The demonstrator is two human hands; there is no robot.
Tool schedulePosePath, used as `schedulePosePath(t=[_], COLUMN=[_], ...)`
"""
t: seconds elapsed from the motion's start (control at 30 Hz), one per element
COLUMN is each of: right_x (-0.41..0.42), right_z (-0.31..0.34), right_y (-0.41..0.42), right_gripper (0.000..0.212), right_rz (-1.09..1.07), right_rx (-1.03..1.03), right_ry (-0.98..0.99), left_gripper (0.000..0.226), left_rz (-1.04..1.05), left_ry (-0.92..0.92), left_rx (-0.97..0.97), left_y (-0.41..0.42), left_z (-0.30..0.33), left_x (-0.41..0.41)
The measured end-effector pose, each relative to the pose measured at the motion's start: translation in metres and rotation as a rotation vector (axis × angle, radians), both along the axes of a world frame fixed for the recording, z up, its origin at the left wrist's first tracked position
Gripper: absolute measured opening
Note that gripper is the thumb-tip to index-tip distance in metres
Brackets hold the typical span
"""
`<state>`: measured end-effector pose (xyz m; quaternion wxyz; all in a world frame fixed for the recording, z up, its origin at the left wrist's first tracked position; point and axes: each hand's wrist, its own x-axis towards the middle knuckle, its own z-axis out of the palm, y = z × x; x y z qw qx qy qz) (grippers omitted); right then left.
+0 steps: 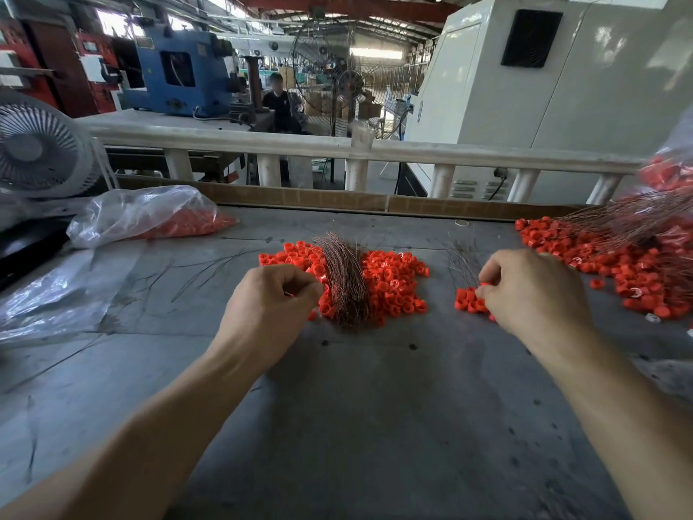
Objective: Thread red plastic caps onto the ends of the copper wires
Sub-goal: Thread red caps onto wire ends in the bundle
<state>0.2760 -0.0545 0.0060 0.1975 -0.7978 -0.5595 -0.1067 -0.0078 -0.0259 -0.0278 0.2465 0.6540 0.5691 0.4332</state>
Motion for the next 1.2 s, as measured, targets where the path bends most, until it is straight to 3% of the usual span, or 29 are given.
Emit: schedulePosePath(t=[0.23, 0.37, 0.53, 0.63, 0.8, 0.93, 1.2], right_x=[-0.001, -0.010, -0.015, -0.012, -0.032, -0.057, -0.071], right_z=[-0.002, -0.006, -0.015, -0.015, -0.018, -0.022, -0.022], right_y=[-0.001, 0.004, 0.009, 0.010, 0.006, 0.002, -0.003], right_gripper=[0.015, 0.005, 0.005, 0.007, 0.003, 0.004, 0.012], right_rz=[-0.003, 0.196, 0.133, 0.120, 0.377, 0.554, 0.635], right_rx=[-0.003, 0.119, -0.073, -0.055, 0.131, 0.149, 0.146], right_ry=[-0.085, -0.044, -0.149, -0.173, -0.020, 0.090, 0.079], left_gripper=[0.012, 0.011, 0.012, 0.012, 0.015, 0.015, 0.032], left_rz=[0.027, 0.019, -0.014, -0.004, 0.037, 0.041, 0.151], left_ry=[0.139, 0.191, 0.256, 0.257, 0.253, 0.257, 0.318], left_rx=[0.011, 0.013, -0.003, -0.004, 0.017, 0.043, 0.021], left_y=[0.002, 0.001, 0.000, 0.002, 0.009, 0.009, 0.013], left_z=[0.000, 0.000, -0.002, -0.004, -0.005, -0.007, -0.006], left_x=[-0.005, -0.005, -0.005, -0.006, -0.009, -0.006, 0.010])
